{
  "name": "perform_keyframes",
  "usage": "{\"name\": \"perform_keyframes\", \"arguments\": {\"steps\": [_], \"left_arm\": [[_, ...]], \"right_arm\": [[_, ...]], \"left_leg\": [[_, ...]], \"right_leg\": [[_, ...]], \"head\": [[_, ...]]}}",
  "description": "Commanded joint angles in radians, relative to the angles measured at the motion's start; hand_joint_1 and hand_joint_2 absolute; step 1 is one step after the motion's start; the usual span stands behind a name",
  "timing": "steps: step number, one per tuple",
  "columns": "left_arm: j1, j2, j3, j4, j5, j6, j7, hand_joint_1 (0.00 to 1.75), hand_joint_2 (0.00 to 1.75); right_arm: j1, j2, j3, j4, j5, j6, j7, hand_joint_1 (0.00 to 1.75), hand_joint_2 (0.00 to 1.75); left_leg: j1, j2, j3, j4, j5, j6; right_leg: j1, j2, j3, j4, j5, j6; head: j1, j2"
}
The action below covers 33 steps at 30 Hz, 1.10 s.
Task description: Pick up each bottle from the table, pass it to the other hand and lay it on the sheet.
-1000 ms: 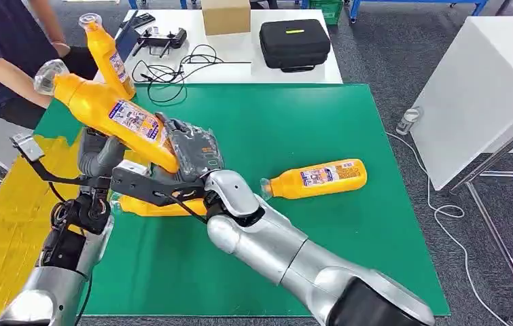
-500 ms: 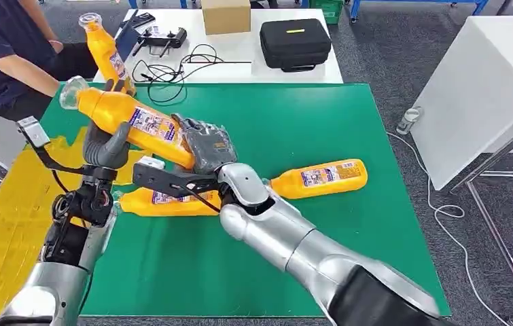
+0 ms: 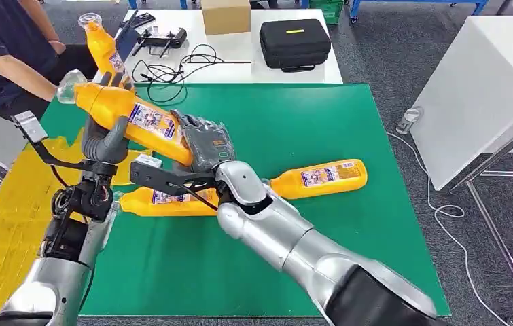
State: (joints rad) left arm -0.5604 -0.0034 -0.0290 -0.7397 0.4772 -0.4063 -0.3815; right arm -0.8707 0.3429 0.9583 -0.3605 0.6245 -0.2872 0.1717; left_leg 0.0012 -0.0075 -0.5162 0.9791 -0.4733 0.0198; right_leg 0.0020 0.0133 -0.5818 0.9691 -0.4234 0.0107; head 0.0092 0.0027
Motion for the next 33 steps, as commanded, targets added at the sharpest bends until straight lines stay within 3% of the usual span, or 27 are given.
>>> {"name": "perform_keyframes", "arguments": {"steps": [1,7,8,19,33], "left_arm": [[-0.084,-0.007,-0.035,0.08,0.001,-0.002,-0.001,0.0,1.75],[-0.104,-0.009,-0.039,0.132,0.009,-0.018,-0.004,0.0,1.75],[-0.102,-0.009,-0.044,0.13,0.01,-0.026,-0.008,1.69,1.75],[-0.061,-0.015,-0.042,0.075,0.029,-0.011,-0.002,1.75,1.75],[-0.059,-0.015,-0.041,0.072,0.031,-0.01,0.001,1.75,1.75]], "right_arm": [[0.027,0.006,0.072,-0.07,0.024,0.055,-0.011,1.75,1.75],[0.068,0.006,0.238,-0.18,-0.074,0.057,0.022,1.75,1.75],[0.063,0.006,0.256,-0.176,-0.093,0.051,0.025,1.75,1.75],[0.036,0.006,0.222,-0.062,-0.134,0.024,0.008,1.75,1.75],[0.035,0.006,0.218,-0.057,-0.135,0.021,0.009,1.75,1.75]], "left_leg": [[0.001,-0.003,0.0,0.001,-0.001,-0.001],[0.002,-0.002,0.002,0.001,-0.002,-0.002],[0.002,-0.002,0.001,0.001,-0.001,-0.001],[0.001,-0.002,0.0,0.0,0.0,-0.001],[0.002,-0.003,0.001,0.001,-0.001,-0.001]], "right_leg": [[0.001,-0.004,0.002,0.0,-0.001,0.001],[0.002,-0.004,0.004,0.0,-0.002,0.0],[0.001,-0.004,0.003,0.0,-0.001,0.0],[0.001,-0.003,0.002,0.0,-0.001,0.0],[0.001,-0.005,0.003,0.0,-0.002,0.001]], "head": [[0.0,0.0],[0.0,0.0],[0.0,0.0],[0.0,0.0],[0.0,0.0]]}}
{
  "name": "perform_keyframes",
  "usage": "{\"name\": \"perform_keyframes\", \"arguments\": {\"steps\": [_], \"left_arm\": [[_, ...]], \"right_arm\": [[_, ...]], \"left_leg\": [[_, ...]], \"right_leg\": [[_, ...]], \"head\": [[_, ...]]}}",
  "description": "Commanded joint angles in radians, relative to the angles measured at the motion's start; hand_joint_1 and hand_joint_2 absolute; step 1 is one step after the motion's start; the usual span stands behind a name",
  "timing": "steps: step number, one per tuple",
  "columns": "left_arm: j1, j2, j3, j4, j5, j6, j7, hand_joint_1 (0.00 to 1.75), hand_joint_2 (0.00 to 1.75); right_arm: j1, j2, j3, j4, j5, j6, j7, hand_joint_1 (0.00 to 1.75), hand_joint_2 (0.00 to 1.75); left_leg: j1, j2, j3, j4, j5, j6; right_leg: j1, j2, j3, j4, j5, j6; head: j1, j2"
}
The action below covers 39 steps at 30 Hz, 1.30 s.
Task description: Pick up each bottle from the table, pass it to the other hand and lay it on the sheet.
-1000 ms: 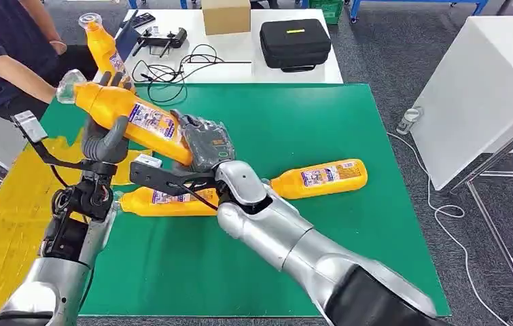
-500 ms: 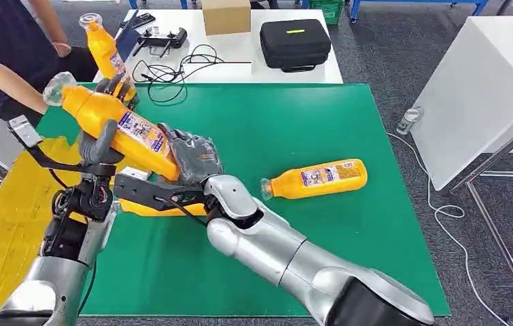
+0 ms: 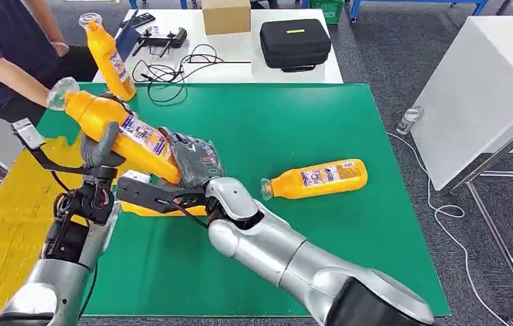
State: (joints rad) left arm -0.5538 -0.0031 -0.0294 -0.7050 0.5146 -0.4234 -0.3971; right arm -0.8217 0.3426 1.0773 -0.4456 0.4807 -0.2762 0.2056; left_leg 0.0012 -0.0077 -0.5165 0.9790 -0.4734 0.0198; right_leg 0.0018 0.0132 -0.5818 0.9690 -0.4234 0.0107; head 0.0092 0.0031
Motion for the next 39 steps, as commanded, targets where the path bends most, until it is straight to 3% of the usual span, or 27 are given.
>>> {"name": "perform_keyframes", "arguments": {"steps": [1,16,17,18,19,26,27,29,34,37,39], "left_arm": [[-0.066,-0.015,-0.041,0.037,-0.007,0.008,0.017,1.75,1.75],[-0.065,-0.013,-0.039,0.033,-0.002,0.01,0.02,1.75,1.75],[-0.064,-0.011,-0.036,0.032,-0.001,0.015,0.019,1.75,1.75],[-0.065,-0.009,-0.035,0.033,-0.002,0.02,0.017,1.75,1.75],[-0.066,-0.002,-0.032,0.034,-0.017,0.048,0.0,1.75,1.75],[-0.133,0.101,0.079,0.16,-0.316,0.491,-0.179,1.75,1.75],[-0.156,0.169,0.121,0.242,-0.362,0.654,-0.147,1.75,1.75],[-0.178,0.224,0.157,0.325,-0.365,0.569,-0.19,1.75,1.75],[-0.179,0.204,0.175,0.316,-0.397,0.592,-0.207,1.75,1.75],[-0.178,0.193,0.178,0.296,-0.465,0.668,-0.208,1.75,1.75],[-0.179,0.2,0.143,0.292,-0.578,0.833,-0.231,1.75,1.75]], "right_arm": [[-0.014,0.007,0.098,0.028,0.009,0.01,-0.025,1.75,1.75],[-0.019,0.007,0.087,0.046,0.013,-0.004,-0.017,1.75,1.75],[-0.024,0.007,0.083,0.057,0.024,-0.021,-0.017,0.37,1.75],[-0.029,0.007,0.069,0.066,0.021,-0.017,-0.021,0.0,1.75],[-0.035,0.007,0.026,0.078,0.011,-0.025,-0.039,0.0,0.0],[-0.073,-0.067,-0.27,0.005,0.116,-0.049,-0.118,0.0,0.0],[-0.073,-0.147,-0.372,-0.073,0.076,-0.097,-0.116,0.0,0.0],[-0.051,-0.23,-0.455,-0.18,0.104,0.0,-0.128,0.0,0.0],[0.006,-0.212,-0.511,-0.217,0.183,0.004,-0.122,0.0,0.0],[0.032,-0.197,-0.564,-0.235,0.243,0.015,-0.118,0.0,0.0],[0.046,-0.197,-0.59,-0.246,0.266,0.027,-0.121,0.0,0.0]], "left_leg": [[0.001,-0.002,0.0,0.001,-0.001,-0.001],[0.001,-0.002,0.001,0.001,-0.001,-0.001],[0.001,-0.002,0.0,0.0,0.0,-0.001],[0.001,-0.002,0.001,0.001,0.0,-0.001],[0.002,-0.003,0.001,0.001,-0.001,-0.001],[0.002,-0.002,-0.001,0.003,-0.001,-0.001],[0.001,0.001,-0.001,0.002,-0.001,-0.001],[0.001,0.002,-0.001,0.002,0.0,-0.001],[0.001,-0.003,0.001,0.001,0.0,-0.002],[0.002,-0.005,0.002,0.001,0.0,-0.002],[0.002,-0.005,0.001,0.001,0.0,-0.002]], "right_leg": [[0.001,-0.004,0.002,0.0,-0.001,0.0],[0.001,-0.004,0.003,0.0,-0.001,0.001],[0.001,-0.003,0.001,0.0,-0.001,0.0],[0.001,-0.004,0.002,0.0,-0.001,0.001],[0.002,-0.004,0.003,0.0,-0.001,0.001],[0.002,-0.003,0.001,0.002,-0.001,0.001],[0.001,0.0,0.0,0.002,0.0,0.0],[0.001,0.001,0.0,0.001,0.001,0.0],[0.002,-0.003,0.002,0.0,-0.001,0.001],[0.002,-0.005,0.004,0.0,-0.002,0.001],[0.002,-0.005,0.004,0.0,-0.002,0.001]], "head": [[0.0,0.0],[0.0,0.0],[0.0,0.0],[0.0,0.0],[0.0,0.0],[0.001,0.0],[0.001,0.0],[0.0,0.0],[0.0,0.0],[0.0,0.0],[0.0,0.0]]}}
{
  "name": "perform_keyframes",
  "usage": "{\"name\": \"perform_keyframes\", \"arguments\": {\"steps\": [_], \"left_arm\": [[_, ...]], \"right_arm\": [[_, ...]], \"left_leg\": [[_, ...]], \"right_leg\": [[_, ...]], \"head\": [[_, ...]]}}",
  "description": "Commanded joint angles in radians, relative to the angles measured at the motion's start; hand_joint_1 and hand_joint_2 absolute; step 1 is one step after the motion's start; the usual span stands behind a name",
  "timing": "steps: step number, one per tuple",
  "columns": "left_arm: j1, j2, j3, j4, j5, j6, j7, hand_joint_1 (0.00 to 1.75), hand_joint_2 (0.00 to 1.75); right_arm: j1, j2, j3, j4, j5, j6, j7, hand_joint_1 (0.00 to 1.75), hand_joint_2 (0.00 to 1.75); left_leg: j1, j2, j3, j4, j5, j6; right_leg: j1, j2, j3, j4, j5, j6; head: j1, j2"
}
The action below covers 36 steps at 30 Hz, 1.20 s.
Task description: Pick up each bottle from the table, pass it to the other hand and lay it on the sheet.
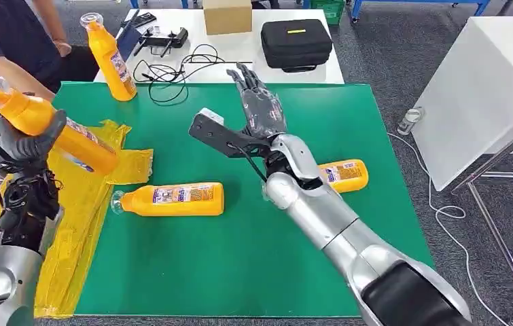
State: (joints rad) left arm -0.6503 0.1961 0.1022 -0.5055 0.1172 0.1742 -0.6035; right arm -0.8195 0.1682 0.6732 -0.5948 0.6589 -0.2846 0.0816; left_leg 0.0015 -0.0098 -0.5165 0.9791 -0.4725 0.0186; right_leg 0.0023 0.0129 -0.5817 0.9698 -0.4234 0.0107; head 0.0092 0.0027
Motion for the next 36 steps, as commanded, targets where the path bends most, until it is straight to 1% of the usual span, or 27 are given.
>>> {"name": "perform_keyframes", "arguments": {"steps": [1,2,3,4,5,6,7,11,12,14,15,16,18,20,21,22,24,25,30,36], "left_arm": [[-0.084,0.009,-0.031,0.098,-0.264,0.354,-0.032,1.75,1.75],[-0.087,0.019,-0.074,0.112,-0.36,0.483,-0.019,1.75,1.75],[-0.063,0.045,-0.002,0.049,-0.519,0.524,0.061,1.75,1.75],[-0.013,-0.028,0.236,-0.074,-1.022,0.524,0.143,1.75,1.75],[-0.016,-0.038,0.284,-0.066,-1.178,0.524,0.159,1.75,1.75],[-0.019,-0.041,0.297,-0.032,-1.308,0.524,0.215,1.75,1.75],[-0.001,-0.046,0.301,-0.025,-1.399,0.524,0.241,1.75,1.75],[-0.001,-0.046,0.301,-0.025,-1.399,0.524,0.241,1.75,1.75],[0.041,-0.054,0.285,-0.072,-1.511,0.524,0.295,1.75,1.75],[0.073,-0.059,0.252,-0.06,-1.609,0.524,0.32,1.75,1.75],[0.078,-0.062,0.25,-0.054,-1.614,0.524,0.32,1.75,1.75],[0.099,-0.078,0.206,-0.041,-1.652,0.524,0.342,1.75,1.75],[0.112,-0.09,0.141,-0.027,-1.688,0.524,0.382,1.75,1.75],[0.104,-0.098,0.059,0.022,-1.688,0.524,0.414,1.75,1.75],[0.102,-0.099,0.05,0.029,-1.688,0.524,0.417,1.75,1.75],[0.093,-0.103,0.012,0.062,-1.688,0.524,0.431,1.75,1.75],[0.086,-0.102,0.002,0.086,-1.676,0.524,0.429,1.75,1.75],[0.086,-0.102,0.002,0.086,-1.676,0.524,0.429,1.75,1.75],[0.086,-0.102,0.002,0.086,-1.676,0.524,0.429,1.75,1.75],[0.086,-0.102,0.002,0.086,-1.676,0.524,0.429,1.75,1.75]], "right_arm": [[0.048,-0.024,-0.192,-0.101,0.092,0.039,0.001,0.0,0.0],[0.053,-0.024,-0.198,-0.105,0.098,0.043,-0.004,0.0,0.0],[0.056,-0.024,-0.201,-0.106,0.104,0.046,-0.007,0.0,0.0],[0.055,-0.019,-0.208,-0.101,0.11,0.052,-0.017,0.0,0.0],[0.054,-0.018,-0.209,-0.097,0.112,0.054,-0.019,0.0,0.0],[0.046,-0.014,-0.208,-0.087,0.112,0.061,-0.026,0.0,0.0],[0.038,-0.006,-0.208,-0.077,0.11,0.067,-0.036,0.0,0.0],[0.038,-0.006,-0.208,-0.077,0.11,0.067,-0.036,0.0,0.0],[0.03,0.001,-0.206,-0.07,0.108,0.074,-0.042,0.0,0.0],[0.023,0.011,-0.206,-0.059,0.107,0.079,-0.05,0.0,0.0],[0.022,0.011,-0.207,-0.058,0.108,0.079,-0.049,0.0,0.0],[0.023,0.015,-0.206,-0.059,0.111,0.086,-0.048,0.0,0.0],[0.029,0.014,-0.205,-0.064,0.115,0.092,-0.048,0.0,0.0],[0.043,0.008,-0.206,-0.075,0.119,0.095,-0.05,0.0,0.0],[0.045,0.008,-0.206,-0.075,0.119,0.095,-0.051,0.0,0.0],[0.052,0.006,-0.206,-0.078,0.123,0.099,-0.055,0.0,0.0],[0.057,0.005,-0.204,-0.076,0.123,0.1,-0.06,0.0,0.0],[0.057,0.005,-0.204,-0.076,0.123,0.1,-0.06,0.0,0.0],[0.057,0.005,-0.204,-0.076,0.123,0.1,-0.06,0.0,0.0],[0.057,0.005,-0.204,-0.076,0.123,0.1,-0.06,0.0,0.0]], "left_leg": [[0.001,-0.001,0.0,0.001,-0.001,0.0],[0.002,-0.001,0.001,0.002,-0.001,-0.001],[0.001,-0.001,-0.001,0.001,0.0,0.0],[0.001,-0.001,0.001,0.001,-0.001,-0.001],[0.001,0.001,0.0,0.0,-0.001,-0.001],[0.002,0.002,0.001,0.001,-0.001,-0.001],[0.001,0.002,0.0,0.0,-0.001,-0.001],[0.0,0.0,0.001,0.0,0.0,-0.001],[0.001,0.0,0.001,0.001,-0.001,-0.001],[0.001,0.001,0.001,0.0,-0.001,-0.001],[0.0,0.002,0.001,-0.001,-0.001,-0.001],[0.0,0.002,0.002,-0.001,-0.001,-0.001],[0.0,0.001,0.003,-0.001,-0.001,-0.001],[0.0,-0.003,0.002,-0.001,0.0,0.0],[0.0,-0.006,0.002,0.0,-0.001,-0.001],[0.0,-0.005,0.001,0.0,0.0,0.0],[0.0,-0.002,0.0,0.0,0.0,0.0],[0.0,-0.003,0.001,0.0,0.0,0.0],[0.0,-0.001,0.0,0.0,-0.001,-0.001],[0.001,-0.001,0.001,0.0,-0.001,-0.001]], "right_leg": [[0.001,-0.003,0.002,0.0,-0.001,0.001],[0.001,-0.003,0.003,0.0,-0.001,0.001],[0.0,-0.002,0.001,0.0,0.0,0.001],[0.001,-0.003,0.003,0.0,-0.001,0.001],[0.0,-0.001,0.001,0.0,0.0,0.001],[0.001,-0.001,0.002,0.0,-0.001,0.001],[0.0,-0.001,0.001,-0.001,0.0,0.0],[-0.001,-0.002,0.001,-0.001,0.0,0.001],[0.0,-0.002,0.002,-0.001,-0.001,0.001],[0.0,-0.002,0.002,-0.001,-0.001,0.001],[-0.001,0.0,0.001,-0.001,-0.001,0.001],[-0.001,-0.001,0.002,0.0,-0.001,0.001],[-0.001,-0.002,0.003,-0.001,-0.002,0.001],[0.0,-0.005,0.002,-0.001,-0.002,0.001],[0.0,-0.008,0.004,-0.001,-0.002,0.001],[0.0,-0.007,0.003,-0.001,-0.001,0.001],[0.0,-0.004,0.002,-0.001,-0.001,0.001],[-0.001,-0.006,0.003,-0.001,-0.001,0.002],[-0.002,-0.003,0.001,0.0,-0.001,0.001],[-0.001,-0.004,0.003,0.0,-0.002,0.0]], "head": [[0.0,0.0],[0.0,0.0],[0.0,0.0],[0.0,0.0],[0.0,0.0],[0.0,0.0],[0.0,0.0],[0.0,0.0],[0.0,0.0],[0.0,0.0],[0.0,0.0],[0.0,0.0],[0.0,0.0],[0.0,0.0],[0.0,0.0],[0.0,0.0],[0.0,0.0],[0.0,0.0],[0.0,0.0],[0.0,0.0]]}}
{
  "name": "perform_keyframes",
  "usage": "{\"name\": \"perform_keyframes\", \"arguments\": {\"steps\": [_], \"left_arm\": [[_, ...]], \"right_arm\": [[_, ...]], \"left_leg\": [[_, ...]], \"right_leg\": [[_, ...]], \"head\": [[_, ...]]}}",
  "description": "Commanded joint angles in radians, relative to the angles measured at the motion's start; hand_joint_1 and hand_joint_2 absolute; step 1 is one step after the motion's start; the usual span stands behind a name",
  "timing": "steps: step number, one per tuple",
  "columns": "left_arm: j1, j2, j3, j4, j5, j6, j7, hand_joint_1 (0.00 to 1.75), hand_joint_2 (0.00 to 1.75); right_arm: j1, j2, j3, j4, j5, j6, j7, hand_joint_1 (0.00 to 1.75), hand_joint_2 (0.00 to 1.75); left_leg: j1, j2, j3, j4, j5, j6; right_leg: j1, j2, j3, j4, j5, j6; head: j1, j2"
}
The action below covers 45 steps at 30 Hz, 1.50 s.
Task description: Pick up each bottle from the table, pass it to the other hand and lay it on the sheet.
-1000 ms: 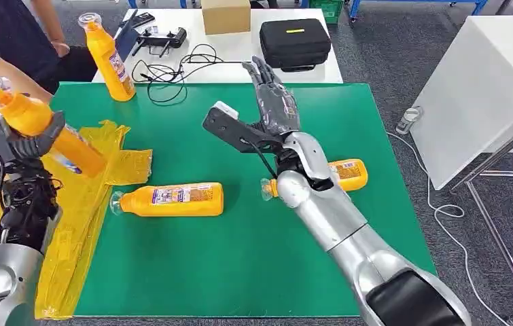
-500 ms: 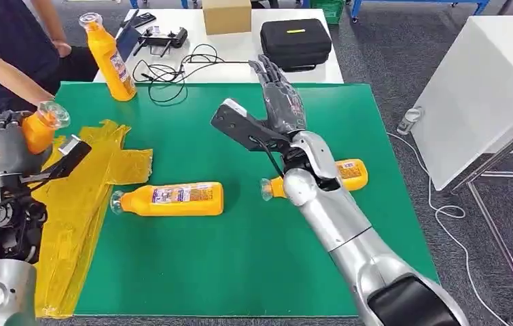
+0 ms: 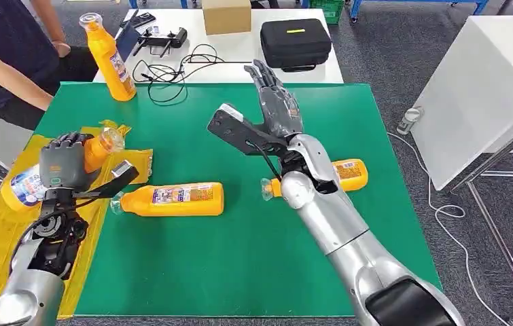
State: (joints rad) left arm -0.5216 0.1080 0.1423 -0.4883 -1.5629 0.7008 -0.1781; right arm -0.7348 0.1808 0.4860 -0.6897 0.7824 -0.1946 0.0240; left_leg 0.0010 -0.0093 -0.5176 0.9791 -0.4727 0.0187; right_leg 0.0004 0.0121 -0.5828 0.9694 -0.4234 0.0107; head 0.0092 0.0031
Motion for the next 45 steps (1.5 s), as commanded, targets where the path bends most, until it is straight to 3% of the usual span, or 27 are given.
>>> {"name": "perform_keyframes", "arguments": {"steps": [1,4,5,8,9,11,12,34,37,42,45], "left_arm": [[-0.052,-0.007,-0.034,0.095,0.022,-0.003,-0.015,1.75,1.75],[-0.086,0.001,-0.02,0.208,0.081,-0.003,-0.065,1.75,1.75],[-0.093,-0.002,-0.02,0.234,0.085,-0.027,-0.046,0.82,1.75],[-0.097,-0.003,-0.021,0.234,0.084,-0.029,-0.044,0.82,1.75],[-0.097,-0.003,-0.021,0.234,0.084,-0.029,-0.044,0.0,1.75],[-0.103,-0.003,-0.015,0.242,0.1,-0.077,-0.056,0.0,1.75],[-0.108,0.002,-0.03,0.246,0.083,-0.109,-0.011,0.0,0.0],[-0.121,0.024,0.056,0.238,0.228,-0.16,-0.127,0.0,0.0],[-0.127,0.017,0.098,0.232,0.304,-0.165,-0.206,0.0,0.0],[-0.175,-0.006,0.367,0.171,0.755,-0.295,-0.506,0.0,0.0],[-0.075,-0.012,0.309,-0.13,1.214,-0.515,-0.52,0.0,0.0]], "right_arm": [[-0.025,-0.007,-0.014,0.022,0.0,0.012,-0.005,0.0,0.0],[-0.03,0.004,-0.009,0.066,-0.005,0.009,-0.026,0.0,0.0],[-0.034,0.006,-0.007,0.078,-0.005,0.011,-0.028,0.0,0.0],[-0.033,0.006,-0.007,0.078,-0.004,0.01,-0.029,0.0,0.0],[-0.033,0.006,-0.007,0.078,-0.004,0.01,-0.029,0.0,0.0],[-0.032,0.007,-0.006,0.086,-0.004,0.008,-0.033,0.0,0.0],[-0.028,0.008,-0.005,0.086,0.0,0.007,-0.031,0.0,0.0],[-0.004,-0.013,-0.005,0.104,-0.005,0.001,-0.064,0.0,0.0],[0.001,-0.017,-0.007,0.107,-0.01,-0.005,-0.067,0.0,0.0],[0.02,-0.053,0.01,0.102,0.022,-0.011,-0.052,0.0,0.0],[0.031,-0.096,0.043,0.134,0.088,0.041,-0.031,0.0,0.0]], "left_leg": [[0.001,-0.002,0.003,0.0,-0.001,-0.002],[0.001,0.0,0.001,0.0,0.0,-0.001],[0.001,-0.001,0.001,0.001,0.0,-0.001],[0.001,-0.002,0.001,0.001,-0.001,-0.001],[0.001,-0.001,0.0,0.001,0.0,-0.001],[0.001,-0.001,0.0,0.0,0.0,-0.001],[0.001,-0.002,0.001,0.001,-0.001,-0.001],[0.001,-0.001,0.001,0.001,-0.001,-0.001],[0.001,-0.001,0.0,0.001,-0.001,-0.001],[0.002,-0.003,0.001,0.002,-0.001,-0.001],[0.003,-0.005,-0.001,0.003,-0.001,-0.001]], "right_leg": [[0.001,-0.004,0.004,0.0,-0.002,0.0],[0.002,-0.002,0.002,0.0,0.0,0.0],[0.002,-0.002,0.002,0.0,-0.001,0.001],[0.002,-0.003,0.003,0.0,-0.001,0.001],[0.002,-0.002,0.001,0.0,-0.001,0.001],[0.002,-0.002,0.001,0.0,-0.001,0.0],[0.002,-0.003,0.002,0.0,-0.001,0.001],[0.002,-0.002,0.002,0.0,-0.001,0.001],[0.002,-0.002,0.001,0.0,-0.001,0.001],[0.003,-0.006,0.003,0.0,-0.002,0.001],[0.004,-0.007,0.002,0.0,-0.002,0.001]], "head": [[0.0,0.0],[0.0,0.0],[0.0,0.0],[0.0,0.0],[0.0,0.0],[0.0,0.0],[0.0,0.0],[0.0,0.0],[0.0,0.0],[0.0,0.0],[0.0,0.0]]}}
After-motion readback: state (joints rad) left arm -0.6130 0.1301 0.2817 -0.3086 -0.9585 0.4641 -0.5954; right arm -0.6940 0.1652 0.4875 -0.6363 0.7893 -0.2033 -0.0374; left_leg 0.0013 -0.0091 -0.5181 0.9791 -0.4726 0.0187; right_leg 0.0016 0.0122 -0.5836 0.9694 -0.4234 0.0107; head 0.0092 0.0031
